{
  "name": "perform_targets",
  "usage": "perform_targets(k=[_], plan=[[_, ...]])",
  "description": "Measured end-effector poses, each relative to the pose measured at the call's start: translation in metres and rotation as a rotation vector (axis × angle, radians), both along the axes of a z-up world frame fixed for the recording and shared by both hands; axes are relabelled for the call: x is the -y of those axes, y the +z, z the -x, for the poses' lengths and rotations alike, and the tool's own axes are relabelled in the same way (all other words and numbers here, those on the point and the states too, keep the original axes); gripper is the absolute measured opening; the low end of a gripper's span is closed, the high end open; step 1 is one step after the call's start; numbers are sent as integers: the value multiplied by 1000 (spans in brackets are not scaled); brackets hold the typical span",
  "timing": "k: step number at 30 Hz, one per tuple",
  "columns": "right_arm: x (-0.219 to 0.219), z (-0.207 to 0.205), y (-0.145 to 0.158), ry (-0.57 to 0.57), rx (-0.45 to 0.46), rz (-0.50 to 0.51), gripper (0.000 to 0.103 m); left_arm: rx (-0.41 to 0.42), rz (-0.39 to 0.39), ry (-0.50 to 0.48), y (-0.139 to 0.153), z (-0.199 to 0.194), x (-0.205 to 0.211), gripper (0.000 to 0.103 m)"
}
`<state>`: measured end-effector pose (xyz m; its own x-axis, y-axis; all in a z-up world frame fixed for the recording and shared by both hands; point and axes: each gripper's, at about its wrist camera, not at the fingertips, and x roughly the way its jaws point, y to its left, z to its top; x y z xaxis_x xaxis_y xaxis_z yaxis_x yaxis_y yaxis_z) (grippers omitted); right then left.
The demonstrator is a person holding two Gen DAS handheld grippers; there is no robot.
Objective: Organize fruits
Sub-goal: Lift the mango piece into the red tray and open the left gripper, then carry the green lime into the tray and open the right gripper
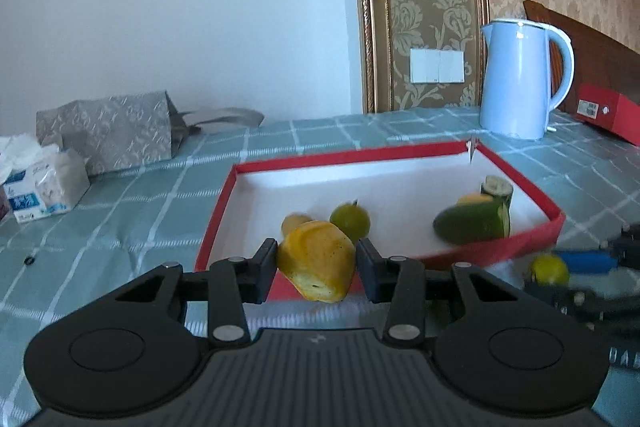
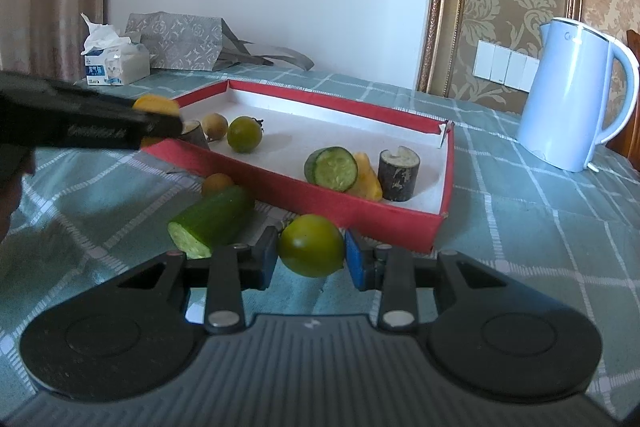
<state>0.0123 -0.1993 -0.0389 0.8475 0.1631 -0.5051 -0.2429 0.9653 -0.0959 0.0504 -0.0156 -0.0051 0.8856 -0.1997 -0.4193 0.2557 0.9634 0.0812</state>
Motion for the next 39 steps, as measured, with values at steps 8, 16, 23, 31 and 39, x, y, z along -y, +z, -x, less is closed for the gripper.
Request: perform_targets(k=[8, 16, 23, 31, 39], plan=[[1, -2, -1, -2, -15, -4, 34, 20, -33, -21, 14, -41, 32, 41], [2, -5, -1, 0, -29, -6, 34, -52, -53, -32, 5, -93, 68, 41], [1, -8, -2, 2, -44, -9, 34, -117, -93, -5, -14, -117, 81, 43], [1, -9, -2, 4, -46, -7, 34, -148, -78, 68, -19, -121, 63, 64], [2, -11, -3, 0, -51, -3, 34, -49, -29, 116, -4, -84, 40, 83]])
